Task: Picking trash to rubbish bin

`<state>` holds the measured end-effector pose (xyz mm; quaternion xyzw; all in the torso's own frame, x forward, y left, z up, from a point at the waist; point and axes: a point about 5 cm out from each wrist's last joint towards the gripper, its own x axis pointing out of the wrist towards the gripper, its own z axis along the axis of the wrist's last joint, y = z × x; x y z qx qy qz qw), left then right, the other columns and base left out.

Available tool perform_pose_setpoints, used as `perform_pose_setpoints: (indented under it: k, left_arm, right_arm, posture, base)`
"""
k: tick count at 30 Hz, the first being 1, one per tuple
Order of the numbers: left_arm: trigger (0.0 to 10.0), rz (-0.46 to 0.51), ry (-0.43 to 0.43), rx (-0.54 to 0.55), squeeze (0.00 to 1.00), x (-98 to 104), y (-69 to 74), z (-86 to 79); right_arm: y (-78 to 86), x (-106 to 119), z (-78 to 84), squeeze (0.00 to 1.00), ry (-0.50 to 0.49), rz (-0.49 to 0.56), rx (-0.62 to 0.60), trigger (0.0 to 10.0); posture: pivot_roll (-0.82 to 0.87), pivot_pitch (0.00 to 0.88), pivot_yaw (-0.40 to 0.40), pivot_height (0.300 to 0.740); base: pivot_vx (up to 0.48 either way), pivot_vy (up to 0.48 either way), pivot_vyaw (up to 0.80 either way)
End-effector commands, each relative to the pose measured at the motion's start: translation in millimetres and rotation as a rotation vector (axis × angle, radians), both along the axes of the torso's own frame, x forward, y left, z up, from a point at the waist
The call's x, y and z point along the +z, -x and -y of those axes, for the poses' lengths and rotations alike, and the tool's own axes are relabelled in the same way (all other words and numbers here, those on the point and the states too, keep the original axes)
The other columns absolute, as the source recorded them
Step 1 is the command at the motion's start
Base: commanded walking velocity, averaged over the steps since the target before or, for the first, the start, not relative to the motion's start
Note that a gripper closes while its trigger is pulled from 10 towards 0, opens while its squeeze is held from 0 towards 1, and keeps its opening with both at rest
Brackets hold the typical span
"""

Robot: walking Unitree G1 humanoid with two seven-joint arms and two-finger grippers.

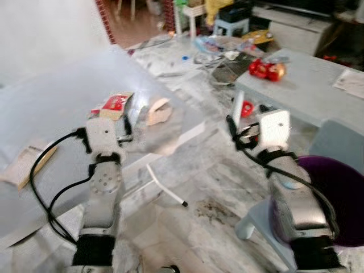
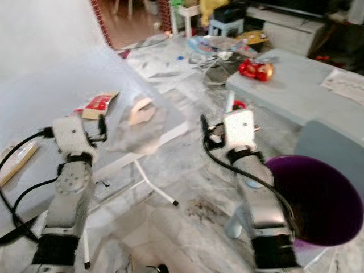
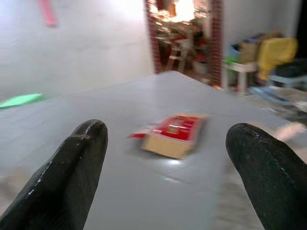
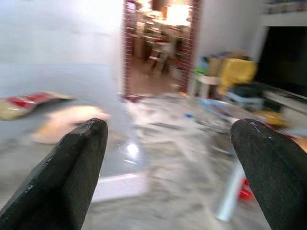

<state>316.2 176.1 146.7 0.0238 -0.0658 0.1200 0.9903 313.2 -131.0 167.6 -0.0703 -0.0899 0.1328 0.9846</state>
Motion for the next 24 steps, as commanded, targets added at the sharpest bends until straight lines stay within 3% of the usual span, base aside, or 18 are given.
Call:
perform_pose_setpoints:
  k: [1, 24]
  left_arm:
    - [10.0, 0.007, 0.007, -0.002, 0.0, 3.3, 0.2, 0.9]
    - [10.0, 0.006, -0.03, 0.069, 0.0, 1.1, 0.2, -5.9]
  right_arm:
    - [-0.6, 4.6, 0.8, 0.67, 0.012, 0.018, 0.004, 10.0]
    - [-0.1, 8.5, -5.6, 0.63, 0.034, 0.039, 0.058, 10.0]
  posture:
    - [-0.05, 0.064, 0.092, 0.74]
    - [-0.05, 0.062, 0.083, 0.74]
  base:
    - [0.0, 0.0, 0.8]
    - [0.0, 0.0, 0.8]
